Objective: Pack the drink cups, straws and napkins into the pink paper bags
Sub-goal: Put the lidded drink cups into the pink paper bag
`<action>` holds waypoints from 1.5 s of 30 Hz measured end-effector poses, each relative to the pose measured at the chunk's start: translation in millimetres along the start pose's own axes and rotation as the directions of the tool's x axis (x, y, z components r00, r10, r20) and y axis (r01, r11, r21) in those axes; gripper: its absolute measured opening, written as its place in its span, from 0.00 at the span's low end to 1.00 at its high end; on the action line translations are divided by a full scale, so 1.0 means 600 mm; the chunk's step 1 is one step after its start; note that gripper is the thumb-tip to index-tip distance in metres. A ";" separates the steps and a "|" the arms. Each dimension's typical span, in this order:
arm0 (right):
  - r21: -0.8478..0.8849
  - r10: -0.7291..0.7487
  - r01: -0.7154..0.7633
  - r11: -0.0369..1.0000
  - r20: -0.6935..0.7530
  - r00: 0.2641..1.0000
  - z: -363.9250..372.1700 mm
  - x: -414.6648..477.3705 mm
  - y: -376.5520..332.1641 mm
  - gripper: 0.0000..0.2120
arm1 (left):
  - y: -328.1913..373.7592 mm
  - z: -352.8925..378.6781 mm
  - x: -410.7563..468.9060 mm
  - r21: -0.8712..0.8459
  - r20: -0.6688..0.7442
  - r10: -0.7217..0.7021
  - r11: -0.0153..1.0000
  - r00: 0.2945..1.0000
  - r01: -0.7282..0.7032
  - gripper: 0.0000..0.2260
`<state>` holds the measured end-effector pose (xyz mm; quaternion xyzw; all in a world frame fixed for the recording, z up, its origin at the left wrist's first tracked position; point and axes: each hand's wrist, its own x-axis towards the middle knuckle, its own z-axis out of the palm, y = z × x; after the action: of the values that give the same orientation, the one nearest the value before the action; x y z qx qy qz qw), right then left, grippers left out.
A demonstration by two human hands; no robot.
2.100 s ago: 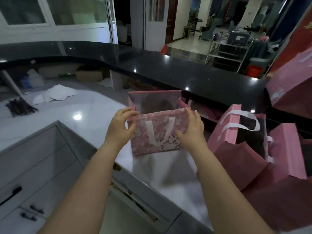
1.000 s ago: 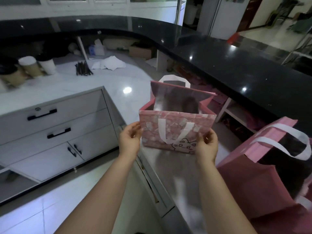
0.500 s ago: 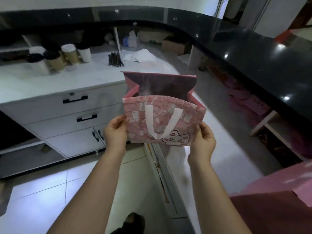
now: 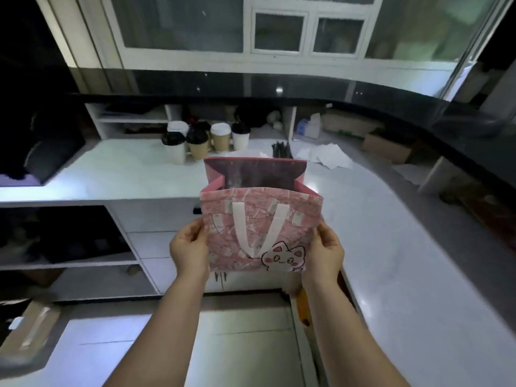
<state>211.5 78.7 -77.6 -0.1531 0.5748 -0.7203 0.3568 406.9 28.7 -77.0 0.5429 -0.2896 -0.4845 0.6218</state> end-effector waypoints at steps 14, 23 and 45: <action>-0.073 -0.056 0.063 0.995 0.097 0.994 0.321 0.166 0.028 0.07 | 0.058 0.045 0.351 -0.034 -0.092 0.062 0.997 0.994 -0.065 0.10; -0.088 -0.040 0.054 0.995 0.152 0.988 0.404 0.361 0.036 0.08 | 0.038 0.172 0.493 0.044 -0.072 0.130 0.991 0.989 -0.127 0.10; -0.470 -0.109 0.769 0.434 0.819 0.563 0.653 0.510 -0.150 0.17 | 0.247 0.277 0.663 0.603 0.339 0.454 0.567 0.824 -0.561 0.12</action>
<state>214.8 -406.5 63.4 -0.7073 0.5849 -0.3381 0.2082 446.6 -410.2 38.8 0.5876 -0.6342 -0.1822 0.4682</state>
